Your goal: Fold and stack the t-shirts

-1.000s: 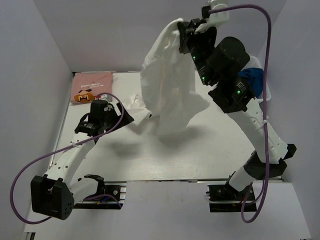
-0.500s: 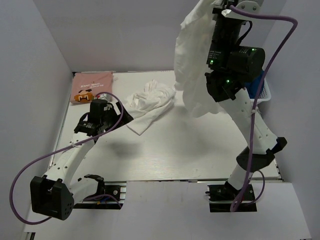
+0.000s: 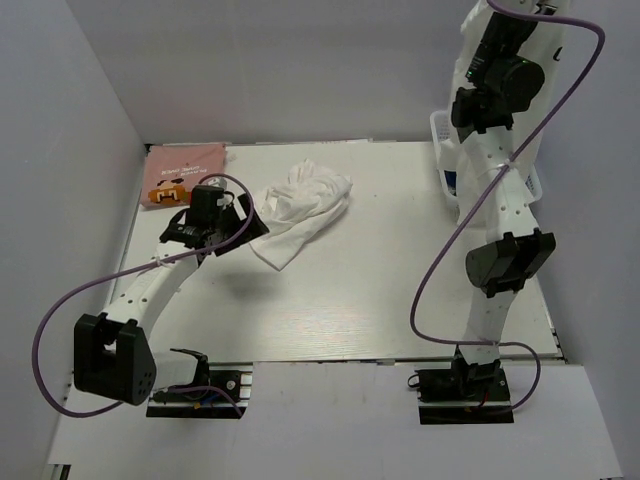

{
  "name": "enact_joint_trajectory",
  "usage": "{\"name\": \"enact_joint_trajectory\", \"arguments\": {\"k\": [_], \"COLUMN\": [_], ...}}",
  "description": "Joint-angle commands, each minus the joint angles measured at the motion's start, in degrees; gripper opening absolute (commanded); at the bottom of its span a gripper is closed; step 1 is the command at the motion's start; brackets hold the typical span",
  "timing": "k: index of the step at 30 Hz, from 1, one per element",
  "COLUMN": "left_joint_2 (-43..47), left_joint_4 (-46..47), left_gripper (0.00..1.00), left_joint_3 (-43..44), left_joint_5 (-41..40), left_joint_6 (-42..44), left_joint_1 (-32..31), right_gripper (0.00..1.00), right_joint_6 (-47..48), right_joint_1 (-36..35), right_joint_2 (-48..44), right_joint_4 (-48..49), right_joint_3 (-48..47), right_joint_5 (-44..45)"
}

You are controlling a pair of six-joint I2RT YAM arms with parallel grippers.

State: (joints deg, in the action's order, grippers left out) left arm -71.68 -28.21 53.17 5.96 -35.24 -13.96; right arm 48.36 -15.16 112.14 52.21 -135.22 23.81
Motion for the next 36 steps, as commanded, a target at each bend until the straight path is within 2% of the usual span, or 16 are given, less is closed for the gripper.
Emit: {"name": "enact_joint_trajectory", "arguments": {"k": [1,5,11,14,15,18,20,23,24,26,27,29,32,33,34,36], "left_joint_2": [-0.3,-2.2,-4.3,-4.8,-4.8,-4.8,-5.3,-5.9,-6.5,-7.2,-7.2,-7.9,-8.5,-8.5,-8.5,-9.1], "left_joint_4": [0.9,2.0,1.9,1.4,1.4,0.8,0.8,0.8,0.8,0.8,0.2,0.2,-0.4,-0.4,-0.9,-1.4], "left_gripper": [1.0,1.0,1.0,1.0,1.0,1.0,1.0,1.0,1.0,1.0,1.0,1.0,1.0,1.0,1.0,1.0], "left_joint_3": [3.2,3.7,6.2,6.2,6.2,6.2,6.2,6.7,6.7,7.2,7.2,7.7,7.7,8.3,8.8,9.3], "left_joint_5": [-0.9,-0.9,-0.9,-1.6,-1.6,-2.1,-2.1,-1.6,-1.6,-0.9,-0.9,-0.9,-0.9,-0.9,-1.6,-1.6], "left_joint_6": [1.1,1.1,1.1,1.1,1.1,1.1,1.1,1.1,1.1,1.1,1.1,1.1,0.6,0.6,0.6,0.6], "left_joint_1": [0.3,0.3,0.3,0.3,0.3,0.3,0.3,0.3,0.3,0.3,0.3,0.3,0.3,0.3,0.3,0.3], "right_gripper": [0.0,0.0,0.0,0.0,0.0,0.0,0.0,0.0,0.0,0.0,0.0,0.0,0.29,0.6,0.76,0.9], "right_joint_6": [-9.6,-9.9,-21.2,-22.9,-23.3,-27.9,-35.7,-52.4,-54.1,-60.0,-61.9,-63.0,-63.5,-63.3,-62.4,-61.4], "right_joint_1": [6.5,11.4,16.1,17.0,17.2,17.4,17.5,19.2,20.2,21.5,22.0,22.7,23.0,22.9,22.8,22.6], "right_joint_2": [0.4,0.6,1.9,6.1,7.1,7.4,6.2,7.2,7.8,11.2,12.0,14.9,17.3,15.4,14.3,9.1], "right_joint_4": [2.4,1.0,-7.6,-12.0,-12.8,-14.3,-18.2,-28.9,-37.4,-43.2,-51.9,-59.7,-67.8,-68.7,-68.6,-69.0], "right_joint_3": [-3.0,5.8,20.3,24.0,24.8,36.1,42.2,42.6,41.8,35.7,33.9,26.8,21.3,21.1,21.4,21.8], "right_joint_5": [-6.0,-6.3,-9.8,-5.5,-1.1,2.7,9.3,11.0,10.6,10.8,10.2,6.2,3.4,3.1,1.9,-1.3]}}
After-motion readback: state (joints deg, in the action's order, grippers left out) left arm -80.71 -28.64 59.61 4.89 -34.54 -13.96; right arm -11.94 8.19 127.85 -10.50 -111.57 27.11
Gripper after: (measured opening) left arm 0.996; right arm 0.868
